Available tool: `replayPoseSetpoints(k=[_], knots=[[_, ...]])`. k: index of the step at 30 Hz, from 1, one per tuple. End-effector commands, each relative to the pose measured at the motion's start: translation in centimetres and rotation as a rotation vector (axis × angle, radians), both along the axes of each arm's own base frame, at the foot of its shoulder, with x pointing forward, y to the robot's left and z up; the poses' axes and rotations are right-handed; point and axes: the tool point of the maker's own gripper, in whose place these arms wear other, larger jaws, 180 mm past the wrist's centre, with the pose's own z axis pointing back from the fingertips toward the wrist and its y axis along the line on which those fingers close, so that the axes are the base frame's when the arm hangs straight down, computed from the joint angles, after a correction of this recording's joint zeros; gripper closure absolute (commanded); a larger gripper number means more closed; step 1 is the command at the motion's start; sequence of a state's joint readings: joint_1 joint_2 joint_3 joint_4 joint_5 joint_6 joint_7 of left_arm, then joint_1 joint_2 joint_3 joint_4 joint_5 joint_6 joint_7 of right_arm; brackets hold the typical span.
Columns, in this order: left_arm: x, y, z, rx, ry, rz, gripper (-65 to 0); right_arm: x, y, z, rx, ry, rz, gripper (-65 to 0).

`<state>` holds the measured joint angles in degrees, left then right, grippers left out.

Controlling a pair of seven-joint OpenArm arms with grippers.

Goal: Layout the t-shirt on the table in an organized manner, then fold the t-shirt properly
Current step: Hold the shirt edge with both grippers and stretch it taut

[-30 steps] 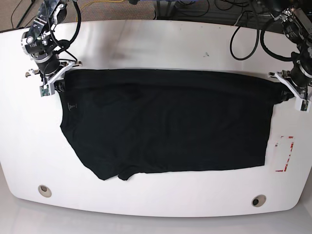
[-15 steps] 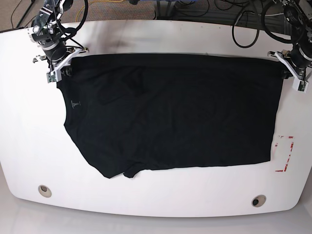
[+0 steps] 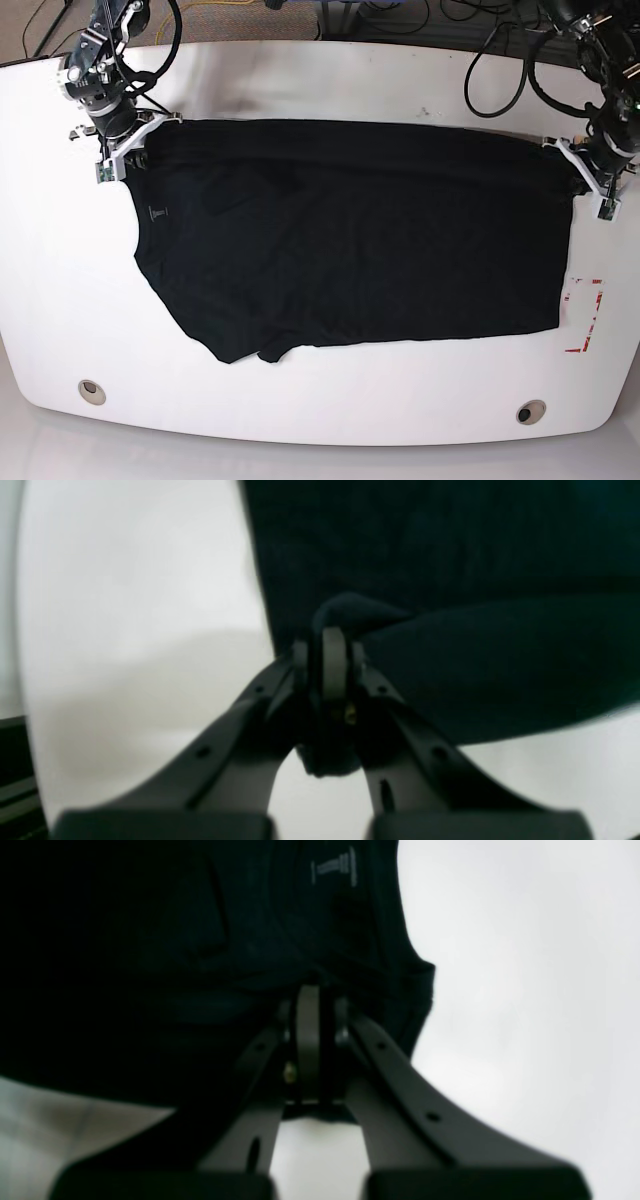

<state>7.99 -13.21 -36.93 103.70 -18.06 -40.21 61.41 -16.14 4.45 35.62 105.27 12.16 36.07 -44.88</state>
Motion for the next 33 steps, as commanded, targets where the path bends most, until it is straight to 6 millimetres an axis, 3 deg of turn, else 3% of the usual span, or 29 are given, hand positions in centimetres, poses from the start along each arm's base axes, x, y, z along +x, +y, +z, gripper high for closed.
replayPoseSetpoints(k=[1,8,19,23,28,31,33], knots=[[1.2,1.0,0.2,0.018,-0.004,0.017,0.0,1.1,-1.0,0.9,-0.018,-0.041,-0.001,-0.2],[3.2,1.7,-0.6,0.016,0.020,0.039,0.0,2.1,-1.3,0.0,0.014,-0.031,-0.017,-0.3],[4.4,2.1,-1.3,-0.007,0.035,0.058,-0.3,2.8,-1.8,-0.2,0.015,-0.030,-0.019,-0.8],[4.4,2.1,-1.5,-0.014,0.040,0.060,-6.8,2.8,-1.9,-0.2,0.013,-0.029,-0.020,-2.4],[4.6,1.7,-1.5,-0.012,0.041,0.047,-24.7,3.2,-2.0,0.3,0.010,-0.044,-0.022,-19.5],[4.9,1.1,-1.5,-0.006,0.043,0.024,-36.0,3.3,-2.1,0.5,0.007,-0.049,-0.022,-35.4],[5.0,0.9,-1.5,-0.004,0.044,0.016,-38.5,3.4,-2.1,1.0,-0.002,-0.062,-0.020,-44.1]])
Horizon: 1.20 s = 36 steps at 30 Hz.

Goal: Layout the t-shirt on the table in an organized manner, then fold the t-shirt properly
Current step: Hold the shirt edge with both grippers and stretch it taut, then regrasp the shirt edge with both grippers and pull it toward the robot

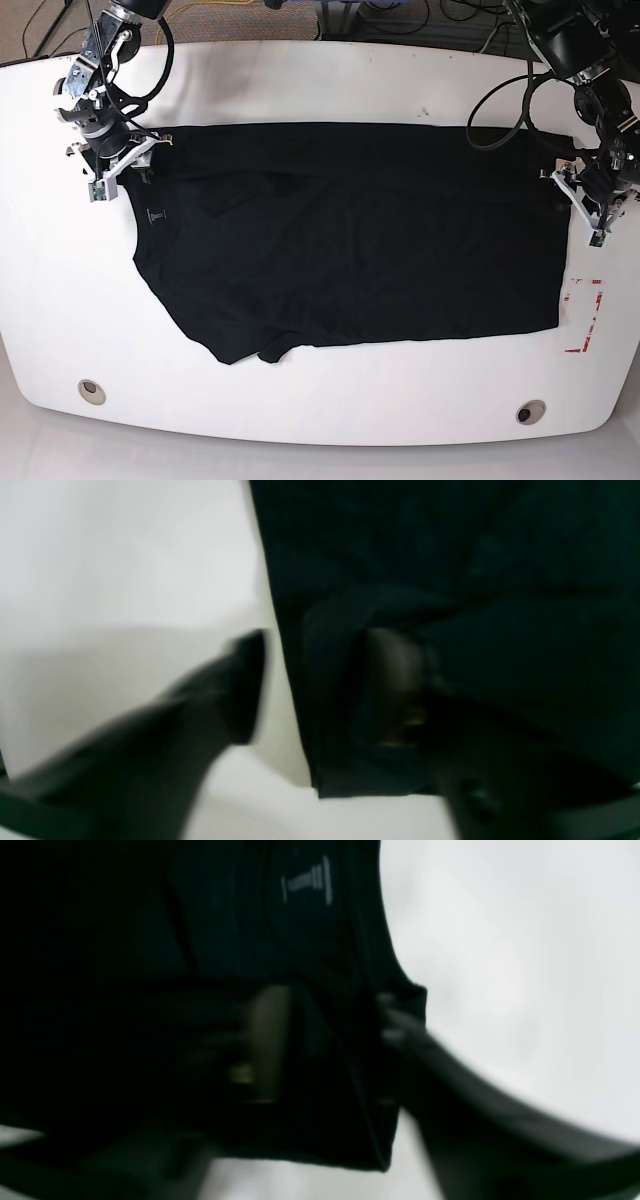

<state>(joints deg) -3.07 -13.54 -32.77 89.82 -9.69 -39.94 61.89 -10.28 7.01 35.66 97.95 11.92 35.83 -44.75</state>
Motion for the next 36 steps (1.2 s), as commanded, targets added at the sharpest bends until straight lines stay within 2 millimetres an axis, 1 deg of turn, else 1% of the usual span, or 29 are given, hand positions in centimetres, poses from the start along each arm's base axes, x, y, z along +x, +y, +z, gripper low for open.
replayPoseSetpoints(k=[1,3,4,7,9,12,14,16,20,24,29,36], knots=[[1.3,0.1,1.6,0.013,-0.057,-0.014,-38.5,1.0,-0.6,2.1,-0.029,-0.067,0.003,-46.8],[1.8,0.0,2.1,0.013,-0.070,-0.018,-38.5,1.2,-0.5,3.0,-0.048,-0.091,0.009,-52.6],[2.1,0.0,2.3,0.014,-0.076,-0.018,-38.5,1.3,-0.5,3.4,-0.055,-0.101,0.012,-53.7],[2.7,0.1,3.2,0.019,-0.102,-0.017,-38.5,1.4,-0.3,4.8,-0.080,-0.129,0.023,-54.4],[3.1,0.2,4.1,0.034,-0.126,-0.019,-38.5,1.0,-0.2,5.1,-0.093,-0.127,0.030,-54.4],[3.5,1.0,5.9,0.078,-0.162,-0.023,-38.5,0.7,-0.2,5.7,-0.107,-0.128,0.032,-54.4],[3.5,1.0,6.4,0.089,-0.173,-0.028,-38.5,0.5,-0.3,5.9,-0.113,-0.125,0.026,-54.4],[3.6,0.9,6.9,0.100,-0.185,-0.034,-38.5,0.2,-0.1,5.5,-0.099,-0.118,0.015,-54.4],[3.4,1.0,7.4,0.115,-0.197,-0.035,-38.5,-0.5,-0.6,4.8,-0.075,-0.104,-0.036,-54.4],[2.1,1.0,6.1,0.115,-0.157,-0.038,-38.5,-1.1,-1.0,3.0,-0.035,-0.065,-0.063,-54.4],[0.9,0.3,4.3,0.089,-0.114,-0.040,-38.5,-1.8,-1.1,1.0,0.003,-0.018,-0.080,-54.4],[-0.5,-0.4,1.5,0.041,-0.046,-0.032,-38.5,-2.2,-0.9,-0.9,0.048,0.004,-0.094,-54.4]])
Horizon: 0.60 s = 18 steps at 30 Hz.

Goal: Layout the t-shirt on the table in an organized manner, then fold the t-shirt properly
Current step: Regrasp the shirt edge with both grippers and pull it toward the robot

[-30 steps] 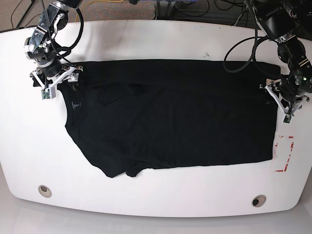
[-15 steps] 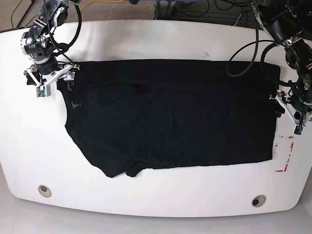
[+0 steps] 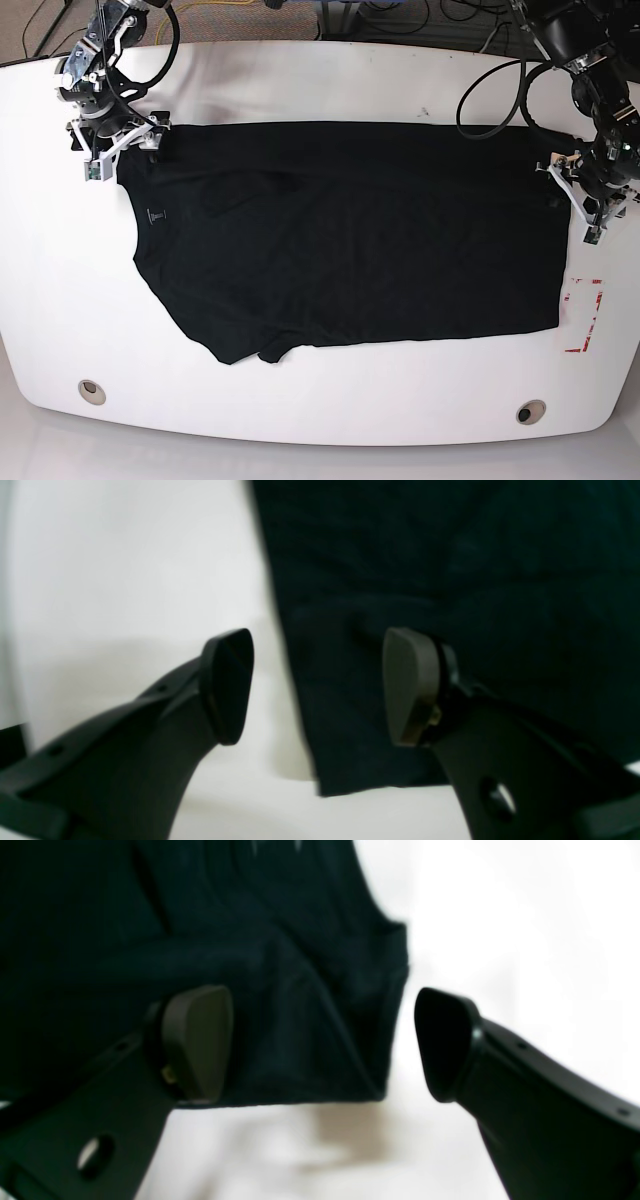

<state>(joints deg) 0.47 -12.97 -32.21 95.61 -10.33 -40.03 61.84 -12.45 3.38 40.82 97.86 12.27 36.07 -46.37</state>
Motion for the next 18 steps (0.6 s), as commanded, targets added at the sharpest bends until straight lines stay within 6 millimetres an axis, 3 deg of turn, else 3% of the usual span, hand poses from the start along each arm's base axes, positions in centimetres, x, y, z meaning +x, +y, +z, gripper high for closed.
replayPoseSetpoints(k=[1,10,18], knots=[[0.4,0.3,0.2,-0.005,-0.017,0.004,-38.5,0.9,-0.3,0.6,0.003,-0.052,0.000,-54.1],[-0.5,0.1,-2.1,-0.052,0.043,0.022,-38.5,0.4,-0.1,-1.0,0.044,-0.040,-0.017,-45.0],[-0.9,0.2,-3.0,-0.069,0.070,0.031,-38.5,0.3,0.0,-1.6,0.058,-0.035,-0.024,-43.3]])
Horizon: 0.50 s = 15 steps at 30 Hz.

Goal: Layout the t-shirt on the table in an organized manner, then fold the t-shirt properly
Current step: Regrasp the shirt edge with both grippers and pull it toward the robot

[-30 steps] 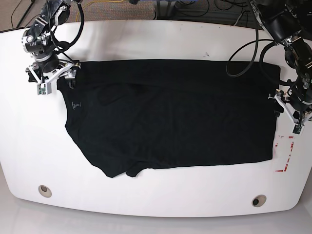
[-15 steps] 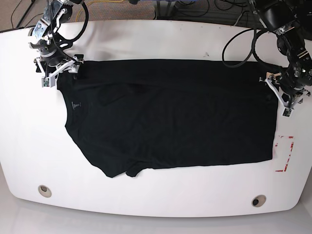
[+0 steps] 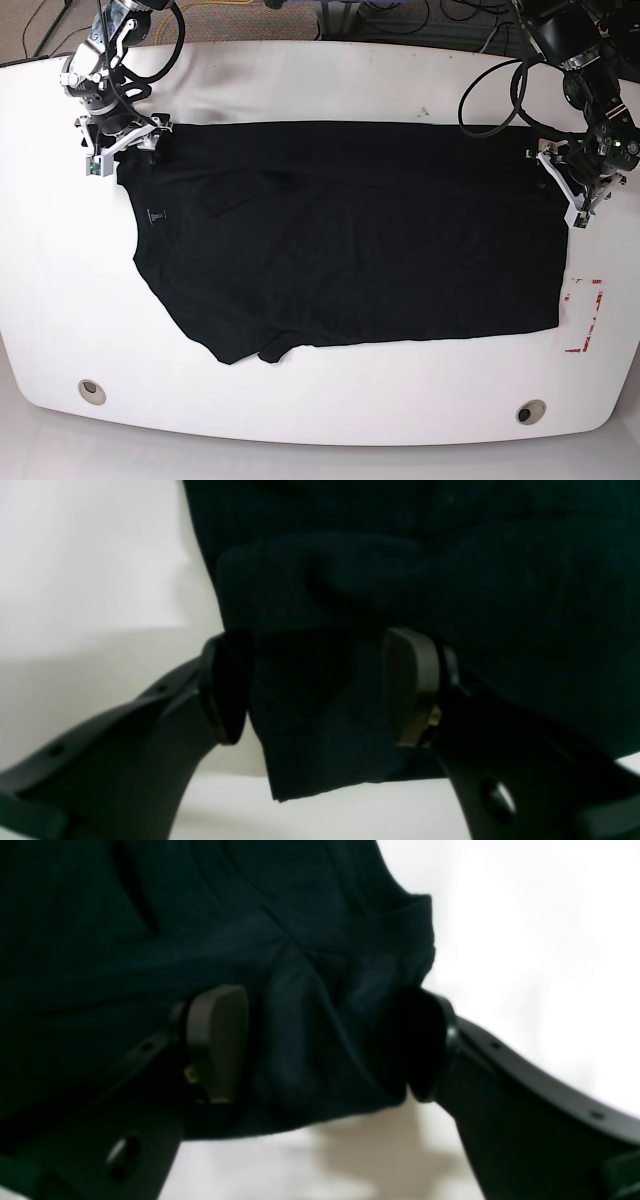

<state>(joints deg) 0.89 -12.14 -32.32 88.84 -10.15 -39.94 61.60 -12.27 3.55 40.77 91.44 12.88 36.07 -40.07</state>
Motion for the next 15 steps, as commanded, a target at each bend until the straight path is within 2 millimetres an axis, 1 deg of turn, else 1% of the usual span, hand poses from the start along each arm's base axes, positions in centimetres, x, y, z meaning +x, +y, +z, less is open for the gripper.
replayPoseSetpoints(k=[1,5,9,15], knots=[[0.6,0.7,0.7,0.007,-0.023,0.004,-38.5,0.2,-0.2,0.3,-0.009,-0.004,0.009,-43.3],[0.3,0.8,0.1,-0.004,-0.005,0.011,-38.5,0.2,0.1,0.4,-0.008,-0.008,0.035,-43.1],[-0.5,0.9,-0.4,-0.003,0.012,0.010,-38.5,0.2,0.3,0.3,-0.008,-0.007,0.053,-43.1],[-1.1,0.6,-1.0,-0.013,-0.015,0.004,-38.5,0.1,0.3,0.3,-0.010,-0.004,0.056,-43.1]])
